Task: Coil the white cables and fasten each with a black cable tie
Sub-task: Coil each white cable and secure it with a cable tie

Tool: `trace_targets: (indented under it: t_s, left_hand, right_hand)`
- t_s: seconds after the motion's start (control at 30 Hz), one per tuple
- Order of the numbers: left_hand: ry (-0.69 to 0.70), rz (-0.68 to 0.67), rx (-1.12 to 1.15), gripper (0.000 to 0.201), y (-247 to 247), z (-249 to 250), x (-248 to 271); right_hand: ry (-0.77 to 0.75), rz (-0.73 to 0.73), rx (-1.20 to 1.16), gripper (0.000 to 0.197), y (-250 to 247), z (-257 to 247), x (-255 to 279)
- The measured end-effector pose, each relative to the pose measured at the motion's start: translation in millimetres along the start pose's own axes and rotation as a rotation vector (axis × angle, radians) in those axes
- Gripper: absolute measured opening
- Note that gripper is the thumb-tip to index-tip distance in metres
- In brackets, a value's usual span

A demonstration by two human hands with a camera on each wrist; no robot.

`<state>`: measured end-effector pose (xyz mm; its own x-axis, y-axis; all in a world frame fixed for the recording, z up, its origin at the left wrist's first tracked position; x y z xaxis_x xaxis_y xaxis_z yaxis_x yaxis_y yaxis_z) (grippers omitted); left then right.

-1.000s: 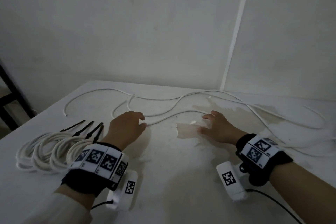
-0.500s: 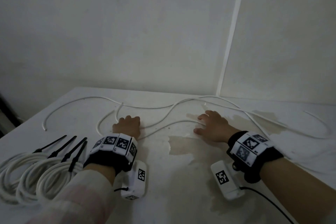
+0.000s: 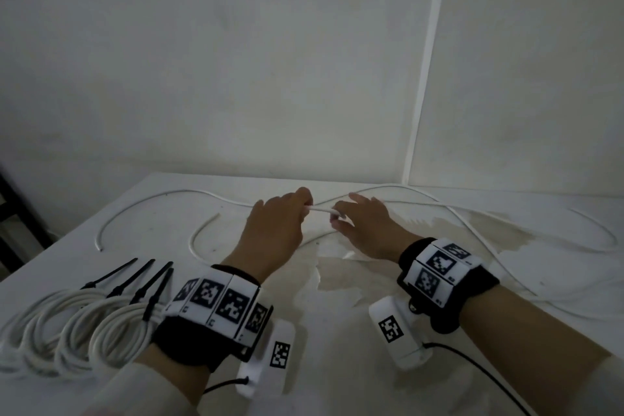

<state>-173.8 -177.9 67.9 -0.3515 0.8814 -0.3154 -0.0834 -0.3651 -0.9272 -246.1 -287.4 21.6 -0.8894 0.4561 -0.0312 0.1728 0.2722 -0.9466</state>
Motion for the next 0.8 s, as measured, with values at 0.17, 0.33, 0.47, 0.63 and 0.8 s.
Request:
trace_targets:
  t_s: [0.17, 0.33, 0.47, 0.63, 0.8]
  left_hand:
    - [0.026, 0.036, 0.047, 0.025, -21.9, 1.2, 16.3]
    - [0.056, 0.102, 0.005, 0.032, -30.9, 5.8, 29.0]
    - [0.114, 0.136, -0.025, 0.052, -35.1, 8.3, 39.3]
    - [0.077, 0.206, 0.013, 0.049, -44.3, 1.4, 50.3]
    - [-0.024, 0.230, 0.047, 0.029, -55.1, -0.2, 55.2]
  right_hand:
    - [-0.064, 0.197, -0.060, 0.016, -36.5, 6.0, 27.0]
    - [-0.092, 0.201, -0.094, 0.015, -47.6, 8.0, 55.2]
    - [-0.049, 0.221, -0.071, 0.022, -54.9, 18.6, 75.2]
    - [-0.036, 0.205, -0.081, 0.013, -65.9, 25.6, 94.2]
    - [0.005, 0.219, -0.169, 0.021, -74.2, 38.9, 109.7]
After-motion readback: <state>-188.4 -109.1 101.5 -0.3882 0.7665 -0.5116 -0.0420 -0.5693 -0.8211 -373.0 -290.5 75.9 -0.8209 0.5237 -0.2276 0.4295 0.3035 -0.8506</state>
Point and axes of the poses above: each hand's wrist, its own x-axis away from the middle knuckle, its own y-axis out of the palm, z = x × y, the point moved 7 cm from there along -x, towards the middle knuckle, and after that the axes turned 5 degrees about -z, right-handed, at the moved point
